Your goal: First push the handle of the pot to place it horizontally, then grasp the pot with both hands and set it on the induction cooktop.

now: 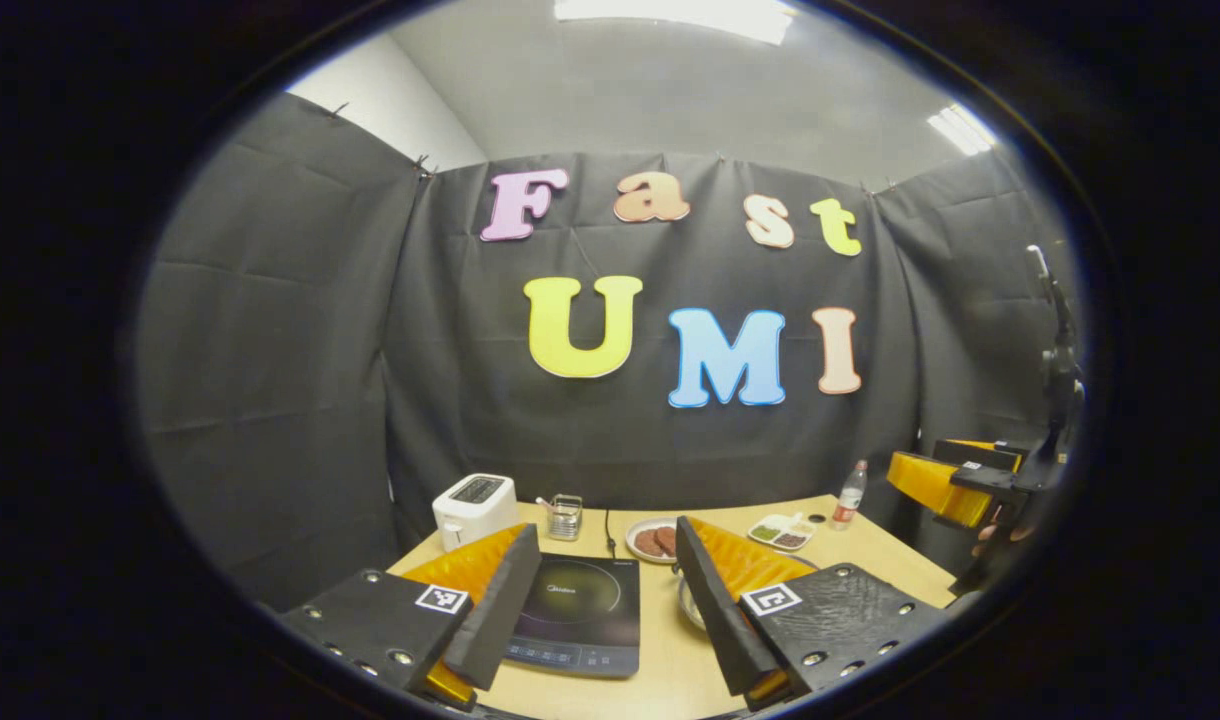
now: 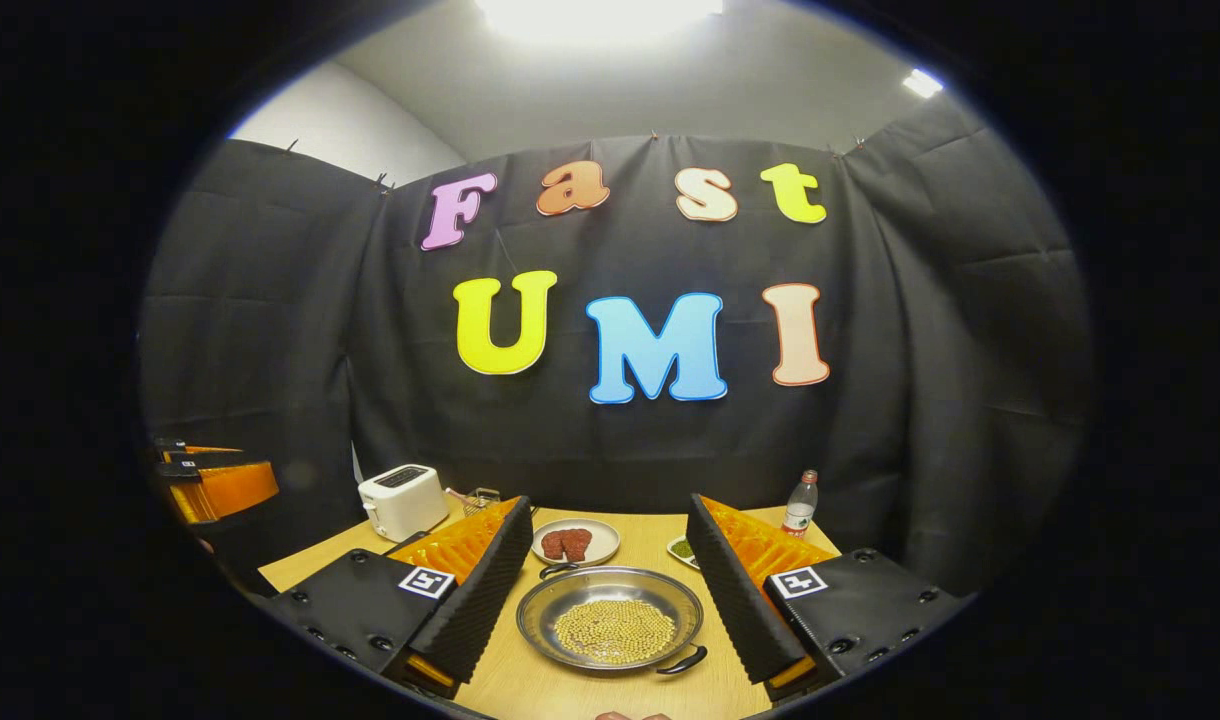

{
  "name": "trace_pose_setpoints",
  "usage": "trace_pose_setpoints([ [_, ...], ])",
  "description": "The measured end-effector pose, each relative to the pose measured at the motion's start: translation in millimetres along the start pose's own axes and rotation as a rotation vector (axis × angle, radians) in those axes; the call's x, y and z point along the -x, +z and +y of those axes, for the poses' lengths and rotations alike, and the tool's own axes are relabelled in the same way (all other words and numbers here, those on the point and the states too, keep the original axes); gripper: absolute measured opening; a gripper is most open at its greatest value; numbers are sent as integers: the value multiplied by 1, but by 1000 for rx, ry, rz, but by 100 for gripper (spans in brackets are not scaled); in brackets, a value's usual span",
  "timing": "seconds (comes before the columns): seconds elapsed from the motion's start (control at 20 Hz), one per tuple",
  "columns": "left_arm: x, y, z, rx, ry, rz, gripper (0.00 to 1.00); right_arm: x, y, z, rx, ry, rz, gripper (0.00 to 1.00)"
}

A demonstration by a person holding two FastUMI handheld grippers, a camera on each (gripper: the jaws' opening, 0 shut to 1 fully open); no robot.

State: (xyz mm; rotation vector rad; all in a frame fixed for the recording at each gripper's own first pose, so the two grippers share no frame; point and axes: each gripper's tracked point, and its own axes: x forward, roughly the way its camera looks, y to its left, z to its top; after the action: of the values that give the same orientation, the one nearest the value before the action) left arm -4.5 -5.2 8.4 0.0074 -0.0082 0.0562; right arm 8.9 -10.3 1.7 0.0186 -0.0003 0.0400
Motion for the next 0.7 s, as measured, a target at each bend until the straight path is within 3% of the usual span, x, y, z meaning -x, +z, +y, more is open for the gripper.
trace_pose_setpoints([
  [0.55,-23,5,-33,18,125,13,80,-25,-8,-37,11,135,28,97],
  [0.7,-27,3,-40,21,149,18,80,-28,-9,-50,22,141,20,96],
])
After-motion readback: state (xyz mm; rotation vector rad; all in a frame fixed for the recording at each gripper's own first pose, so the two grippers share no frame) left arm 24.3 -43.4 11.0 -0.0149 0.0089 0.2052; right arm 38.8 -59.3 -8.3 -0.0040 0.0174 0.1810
